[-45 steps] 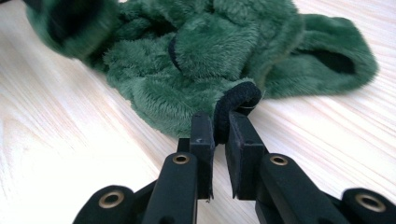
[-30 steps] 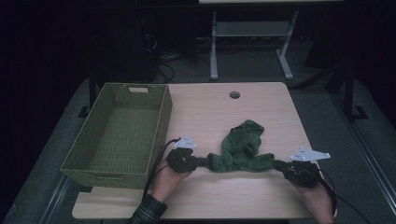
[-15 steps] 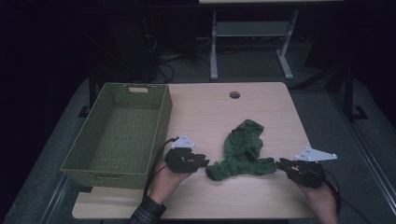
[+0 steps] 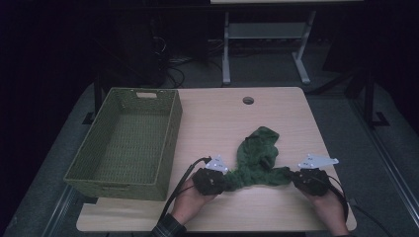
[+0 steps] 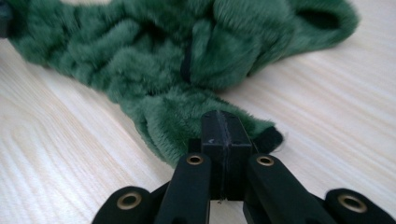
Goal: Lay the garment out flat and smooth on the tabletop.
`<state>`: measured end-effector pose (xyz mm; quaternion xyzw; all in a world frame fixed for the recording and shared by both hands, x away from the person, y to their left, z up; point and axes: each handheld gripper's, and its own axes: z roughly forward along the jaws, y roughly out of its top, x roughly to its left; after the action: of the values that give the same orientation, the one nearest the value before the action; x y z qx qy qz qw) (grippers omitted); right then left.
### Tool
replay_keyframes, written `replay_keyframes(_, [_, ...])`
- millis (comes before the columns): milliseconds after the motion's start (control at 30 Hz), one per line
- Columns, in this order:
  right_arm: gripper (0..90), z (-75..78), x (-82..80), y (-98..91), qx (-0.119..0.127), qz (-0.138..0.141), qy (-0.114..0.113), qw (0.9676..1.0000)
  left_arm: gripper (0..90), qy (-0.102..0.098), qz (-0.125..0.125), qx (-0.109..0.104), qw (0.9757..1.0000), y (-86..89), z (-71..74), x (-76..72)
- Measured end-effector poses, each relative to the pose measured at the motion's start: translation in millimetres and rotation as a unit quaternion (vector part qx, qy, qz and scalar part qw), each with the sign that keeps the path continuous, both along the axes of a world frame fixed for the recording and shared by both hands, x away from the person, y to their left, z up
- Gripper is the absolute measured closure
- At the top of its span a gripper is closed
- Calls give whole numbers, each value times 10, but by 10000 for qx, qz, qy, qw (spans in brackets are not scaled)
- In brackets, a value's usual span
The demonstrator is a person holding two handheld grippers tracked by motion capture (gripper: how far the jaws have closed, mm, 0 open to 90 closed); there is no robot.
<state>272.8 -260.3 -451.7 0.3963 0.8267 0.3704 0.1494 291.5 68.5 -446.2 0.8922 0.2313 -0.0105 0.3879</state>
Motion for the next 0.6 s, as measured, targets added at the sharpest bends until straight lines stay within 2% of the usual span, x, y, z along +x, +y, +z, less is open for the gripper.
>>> replay_keyframes(33, [896, 0, 0, 0, 0, 0, 0, 10000, 895, 0, 0, 0, 10000, 0, 0, 0])
replay_keyframes(67, [895, -53, 36, 24, -177, 67, 58, 9998, 894, 2, 119, 114, 9999, 40, -64, 58])
replay_keyframes(167, [895, -92, 50, 43, -299, 61, 196, 9993, 894, 23, 254, 72, 9996, 80, -106, 112])
replay_keyframes(200, [895, -112, 66, 40, -357, 108, 216, 9991, 894, -2, 285, 115, 9995, 96, -117, 140])
replay_keyframes(233, [896, -141, 82, 36, -347, 129, 308, 9988, 894, -77, 380, 194, 9991, 124, -135, 191])
replay_keyframes(267, [896, -145, 86, 32, -320, 137, 307, 9989, 894, -68, 391, 247, 9989, 137, -149, 217])
replay_keyframes(300, [896, -145, 87, 31, -303, 128, 334, 9989, 895, -28, 464, 180, 9988, 141, -170, 234])
replay_keyframes(400, [896, -149, 88, 27, -286, 128, 349, 9989, 897, 5, 481, 188, 9987, 154, -182, 260])
replay_keyframes(433, [896, -151, 88, 26, -272, 123, 345, 9990, 897, -68, 515, 260, 9983, 153, -183, 268])
replay_keyframes(600, [899, -146, 62, -9, -323, 90, 370, 9988, 898, -140, 492, 466, 9976, 193, -165, 285])
